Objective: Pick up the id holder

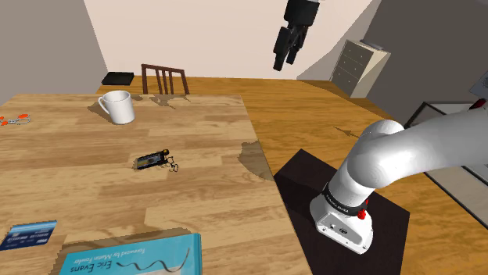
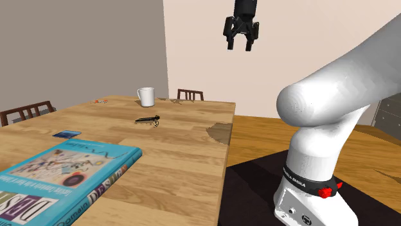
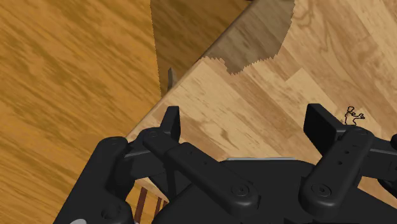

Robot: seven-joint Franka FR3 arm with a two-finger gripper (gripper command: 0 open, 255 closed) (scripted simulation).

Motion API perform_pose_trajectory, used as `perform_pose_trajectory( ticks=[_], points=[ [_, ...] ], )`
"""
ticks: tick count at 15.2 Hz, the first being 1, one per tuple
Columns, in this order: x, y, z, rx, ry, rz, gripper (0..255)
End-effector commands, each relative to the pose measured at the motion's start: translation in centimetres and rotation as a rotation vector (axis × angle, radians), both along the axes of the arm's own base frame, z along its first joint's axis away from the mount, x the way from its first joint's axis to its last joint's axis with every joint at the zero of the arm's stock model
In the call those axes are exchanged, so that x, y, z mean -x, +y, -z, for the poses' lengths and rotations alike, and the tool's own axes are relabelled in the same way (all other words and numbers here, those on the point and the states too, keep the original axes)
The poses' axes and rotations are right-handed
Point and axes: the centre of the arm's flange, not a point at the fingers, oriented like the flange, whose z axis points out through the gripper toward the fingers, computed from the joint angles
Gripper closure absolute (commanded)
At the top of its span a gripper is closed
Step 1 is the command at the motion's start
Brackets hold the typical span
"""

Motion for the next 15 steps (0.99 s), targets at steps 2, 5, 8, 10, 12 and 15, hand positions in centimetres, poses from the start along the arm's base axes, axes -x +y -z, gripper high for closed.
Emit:
perform_pose_trajectory(
  ticks=[2, 5, 8, 10, 12, 15],
  points=[
    [-0.8, 0.9, 0.7, -0.002, 0.008, -0.006, 0],
    [-3.0, 3.5, 2.9, -0.009, 0.032, -0.025, 0],
    [-5.0, 6.3, 5.1, -0.015, 0.056, -0.044, 0],
    [-6.4, 8.1, 6.5, -0.02, 0.072, -0.057, 0],
    [-7.7, 10.0, 8.0, -0.024, 0.088, -0.069, 0],
    [-9.5, 12.8, 10.3, -0.031, 0.112, -0.088, 0]
  ],
)
